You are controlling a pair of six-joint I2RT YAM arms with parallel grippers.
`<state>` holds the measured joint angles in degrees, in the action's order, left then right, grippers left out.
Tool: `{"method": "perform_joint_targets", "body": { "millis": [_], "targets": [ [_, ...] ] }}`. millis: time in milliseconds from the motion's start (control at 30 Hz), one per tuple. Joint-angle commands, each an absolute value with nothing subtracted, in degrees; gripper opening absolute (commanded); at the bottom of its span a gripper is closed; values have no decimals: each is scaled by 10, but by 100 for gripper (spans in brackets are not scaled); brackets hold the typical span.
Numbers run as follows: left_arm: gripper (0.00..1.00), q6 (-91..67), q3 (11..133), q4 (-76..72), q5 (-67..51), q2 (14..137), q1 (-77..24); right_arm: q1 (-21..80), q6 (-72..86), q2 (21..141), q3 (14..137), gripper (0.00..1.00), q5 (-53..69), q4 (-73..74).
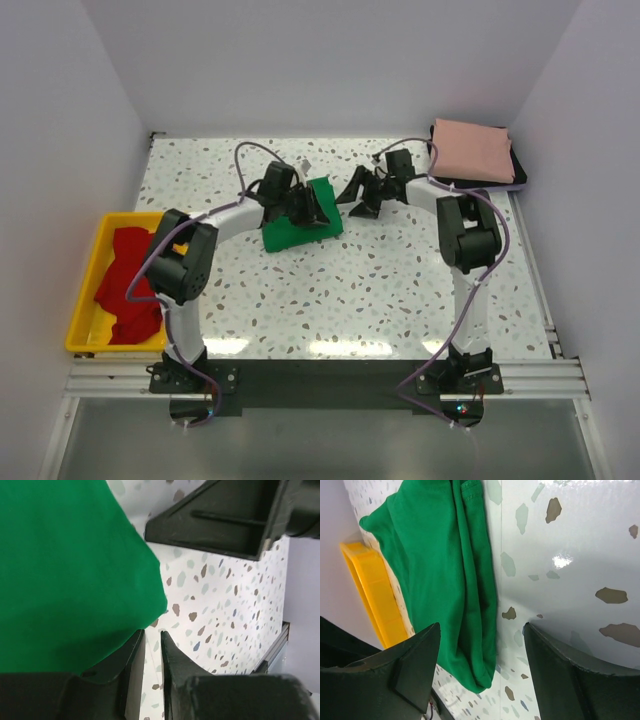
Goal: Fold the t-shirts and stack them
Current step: Fold the tshirt
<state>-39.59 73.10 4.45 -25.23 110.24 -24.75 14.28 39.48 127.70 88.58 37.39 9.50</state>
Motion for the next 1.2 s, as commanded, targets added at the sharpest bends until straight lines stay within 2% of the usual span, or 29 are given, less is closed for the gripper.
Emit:
{"method": "perform_joint_targets", "body": {
  "millis": [0,167,500,600,733,800,833,900,967,1100,1167],
  "targets": [
    [23,-408,719,40,-210,1133,-258,156,386,1276,889,72,348,97],
    [20,-407,720,54,-203,1173,-271,185,367,1297,911,71,305,131],
    [20,-395,712,64,-207,1166,-276,216,350,1353,961,66,244,162],
    [20,-393,716,67,-212,1164,-275,223,345,1360,969,58,225,171],
    [20,-393,729,75,-218,1154,-276,231,330,1368,992,32,184,211],
    [20,-389,750,84,-219,1145,-276,236,316,1369,1000,26,161,233],
    [20,-387,758,96,-221,1142,-276,237,314,1371,1003,19,156,235],
    [20,-382,786,119,-219,1129,-276,238,312,1373,1004,14,146,236],
    [20,-374,801,135,-215,1109,-275,238,306,1375,1010,1,139,244],
    [21,-343,831,180,-180,1059,-270,238,285,1364,1027,0,90,277],
    [22,-329,836,199,-165,1032,-266,238,266,1354,1041,0,17,306]
  ]
}}
